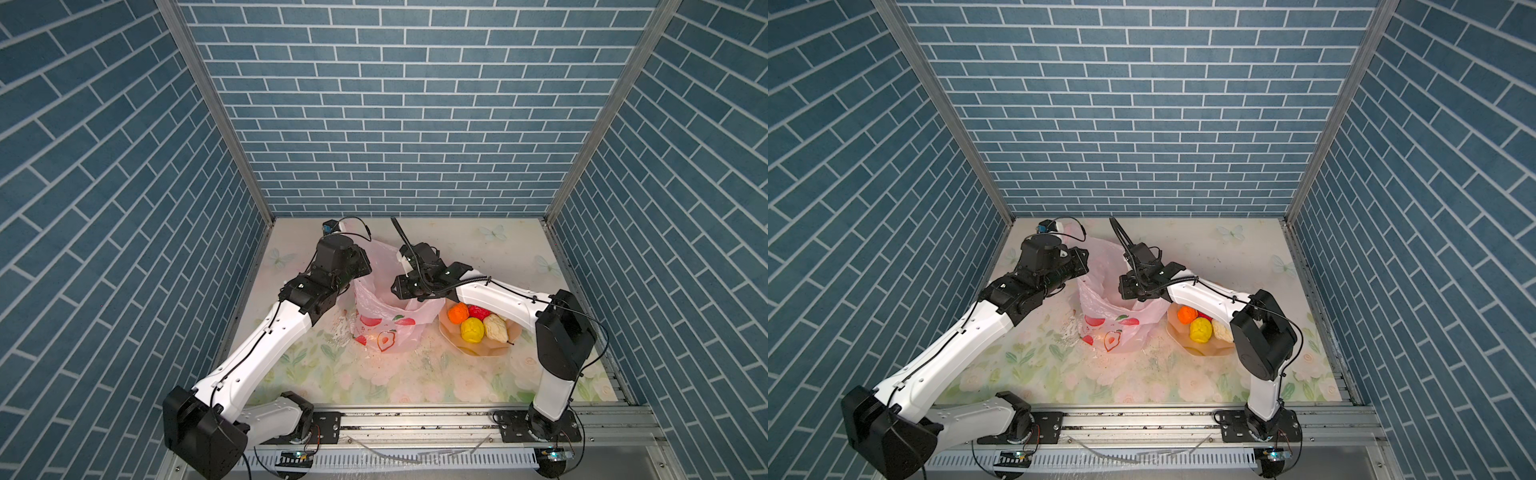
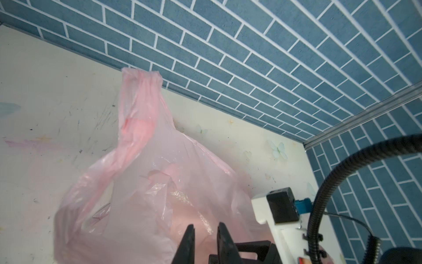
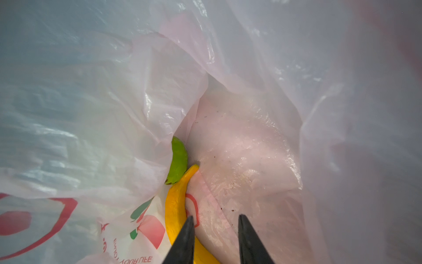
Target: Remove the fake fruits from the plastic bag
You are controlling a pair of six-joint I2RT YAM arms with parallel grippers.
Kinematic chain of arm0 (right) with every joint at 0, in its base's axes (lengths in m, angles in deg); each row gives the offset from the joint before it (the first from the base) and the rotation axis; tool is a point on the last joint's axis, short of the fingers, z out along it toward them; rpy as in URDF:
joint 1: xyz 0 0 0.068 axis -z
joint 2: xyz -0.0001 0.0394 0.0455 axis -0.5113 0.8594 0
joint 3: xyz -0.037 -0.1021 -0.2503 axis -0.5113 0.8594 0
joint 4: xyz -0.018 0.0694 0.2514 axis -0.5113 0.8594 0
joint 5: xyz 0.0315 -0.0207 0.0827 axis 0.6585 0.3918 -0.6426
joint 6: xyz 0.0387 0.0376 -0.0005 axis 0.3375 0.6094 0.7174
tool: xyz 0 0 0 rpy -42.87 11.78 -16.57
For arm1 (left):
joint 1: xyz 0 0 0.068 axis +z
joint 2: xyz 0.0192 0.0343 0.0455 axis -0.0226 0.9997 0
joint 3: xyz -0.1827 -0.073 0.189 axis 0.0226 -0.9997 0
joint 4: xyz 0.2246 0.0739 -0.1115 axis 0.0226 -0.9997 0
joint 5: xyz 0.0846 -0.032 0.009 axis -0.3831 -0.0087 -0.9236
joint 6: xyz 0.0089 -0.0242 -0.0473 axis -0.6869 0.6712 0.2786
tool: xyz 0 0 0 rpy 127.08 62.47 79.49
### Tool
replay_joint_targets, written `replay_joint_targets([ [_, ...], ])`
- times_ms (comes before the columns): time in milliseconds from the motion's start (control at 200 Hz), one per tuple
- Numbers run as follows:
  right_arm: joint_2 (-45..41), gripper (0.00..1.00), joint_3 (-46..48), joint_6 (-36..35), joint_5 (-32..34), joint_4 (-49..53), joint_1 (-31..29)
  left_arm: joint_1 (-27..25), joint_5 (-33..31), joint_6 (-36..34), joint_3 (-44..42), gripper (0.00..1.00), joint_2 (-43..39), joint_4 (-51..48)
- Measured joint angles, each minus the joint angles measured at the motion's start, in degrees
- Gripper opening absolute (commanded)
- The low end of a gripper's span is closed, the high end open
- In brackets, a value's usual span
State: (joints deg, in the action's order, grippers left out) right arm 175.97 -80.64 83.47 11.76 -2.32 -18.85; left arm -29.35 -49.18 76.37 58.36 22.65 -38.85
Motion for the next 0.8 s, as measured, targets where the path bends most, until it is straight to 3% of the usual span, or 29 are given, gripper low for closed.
replay_joint_targets([
  [355,0.2,0.33,0.0,0.0,-1.5,-0.2,0.0,0.1,2.0,-1.6,3.7,0.99,-2.6,-20.9],
  [520,1.0,0.33,-0.1,0.0,-2.2,-0.5,0.0,0.1,2.2,-2.2,4.0,0.99,-4.7,-25.3],
  [690,1.8,0.33,-0.4,0.0,-2.7,-0.5,0.0,0.1,4.5,-1.9,-0.9,0.99,-1.6,-20.6],
  [800,1.8,0.33,-0.9,0.0,-2.7,-0.5,0.0,0.1,5.6,-1.4,-3.2,0.90,2.9,-16.0],
])
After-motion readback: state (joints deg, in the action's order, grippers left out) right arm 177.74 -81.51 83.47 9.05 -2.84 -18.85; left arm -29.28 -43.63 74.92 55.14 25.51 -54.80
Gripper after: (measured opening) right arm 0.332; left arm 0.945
